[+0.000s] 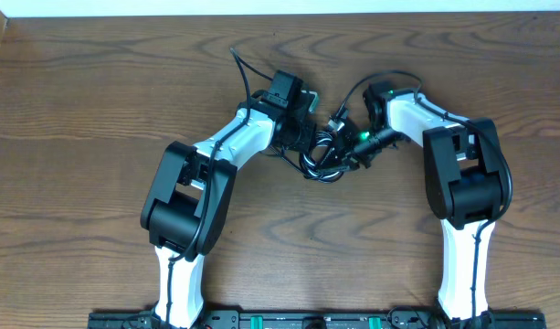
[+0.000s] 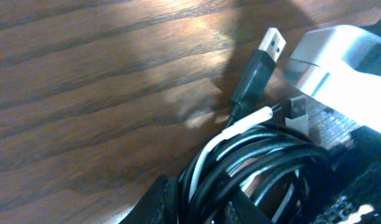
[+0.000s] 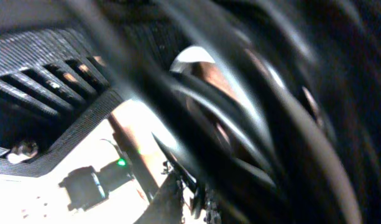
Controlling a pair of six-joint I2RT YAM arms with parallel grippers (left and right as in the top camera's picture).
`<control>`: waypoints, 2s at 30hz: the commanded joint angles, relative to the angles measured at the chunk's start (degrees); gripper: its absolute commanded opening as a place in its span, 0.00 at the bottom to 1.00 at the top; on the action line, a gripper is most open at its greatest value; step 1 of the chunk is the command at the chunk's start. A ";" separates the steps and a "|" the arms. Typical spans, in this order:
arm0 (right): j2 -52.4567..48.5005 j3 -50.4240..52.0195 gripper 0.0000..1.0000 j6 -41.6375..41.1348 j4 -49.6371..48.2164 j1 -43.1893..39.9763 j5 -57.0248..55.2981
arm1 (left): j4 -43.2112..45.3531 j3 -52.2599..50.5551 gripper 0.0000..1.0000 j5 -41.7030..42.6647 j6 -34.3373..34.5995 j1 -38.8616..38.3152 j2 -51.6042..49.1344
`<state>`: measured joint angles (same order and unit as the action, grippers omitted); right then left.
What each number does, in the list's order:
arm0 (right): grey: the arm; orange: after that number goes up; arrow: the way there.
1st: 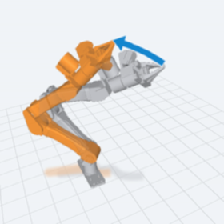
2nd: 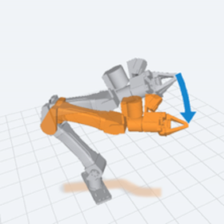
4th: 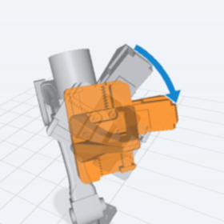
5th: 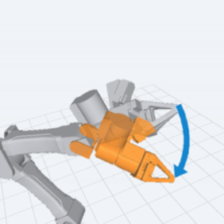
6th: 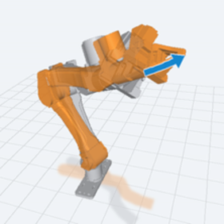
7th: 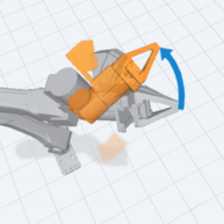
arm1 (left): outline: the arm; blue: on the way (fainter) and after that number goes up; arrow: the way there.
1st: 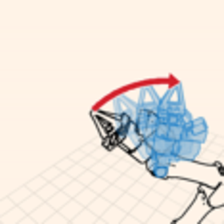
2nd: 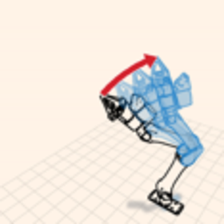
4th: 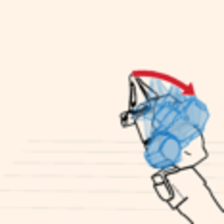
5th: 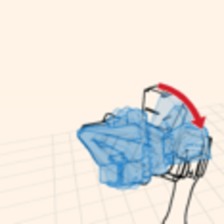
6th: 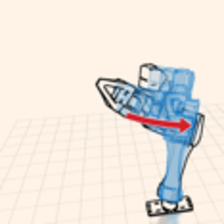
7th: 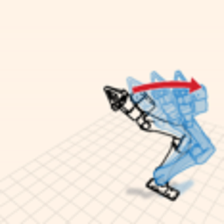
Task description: Untangle cables
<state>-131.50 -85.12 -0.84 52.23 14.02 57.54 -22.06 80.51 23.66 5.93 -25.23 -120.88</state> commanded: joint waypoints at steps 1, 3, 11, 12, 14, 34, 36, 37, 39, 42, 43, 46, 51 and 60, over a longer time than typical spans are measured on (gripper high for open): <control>-2.56 4.76 0.11 -0.33 -4.55 1.25 6.03 | 0.33 0.28 0.23 -0.37 -0.33 0.13 -1.29; -2.56 6.19 0.10 -1.88 -8.33 1.20 8.20 | 0.33 0.28 0.23 -0.37 -0.33 0.13 -1.29; -2.56 6.60 0.08 -8.94 -15.50 0.63 10.58 | 0.13 0.28 0.23 -0.35 -0.35 0.13 -1.29; -2.56 6.60 0.08 -9.64 -16.13 0.66 10.58 | 0.11 0.28 0.23 -0.37 -0.33 0.13 -1.29; -2.56 6.60 0.08 -9.90 -17.22 0.66 10.60 | -0.07 0.28 0.23 -0.37 -0.33 0.13 -1.29; -2.43 6.47 0.01 -5.33 -24.87 -4.94 31.93 | -1.62 0.28 0.23 -0.37 -0.04 0.13 -1.29; -2.32 6.43 0.01 -5.33 -24.87 -5.81 31.93 | -1.62 0.28 0.23 -0.39 0.33 0.13 -1.29; -2.21 6.38 0.01 -5.35 -24.85 -6.29 31.95 | -1.62 0.28 0.23 -0.39 0.37 0.15 -1.29; -1.75 6.32 0.01 -6.01 -24.87 -7.15 31.93 | -1.62 0.28 0.23 -0.39 0.83 0.20 -1.29; -0.15 6.27 0.01 -5.99 -24.85 -8.37 31.95 | -1.62 0.28 0.23 -0.39 1.88 0.20 -1.29; 0.28 6.25 0.01 -5.97 -24.87 -8.61 31.95 | -1.60 0.28 0.23 -0.39 1.88 0.20 -1.29; 3.45 6.21 0.01 -5.99 -24.87 -9.66 31.93 | -1.62 0.28 0.23 -1.18 2.34 0.20 -1.29; 8.00 6.19 0.01 -7.30 -26.14 -10.56 31.93 | -1.55 0.28 0.23 -5.38 4.46 0.20 -1.29; 10.21 6.16 0.01 -16.61 -34.07 -10.60 31.93 | -1.60 0.28 0.27 -7.45 4.44 0.20 -1.29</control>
<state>-123.46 -77.97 -12.69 20.43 4.08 85.82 -23.22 81.03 19.99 10.52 -25.15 -120.99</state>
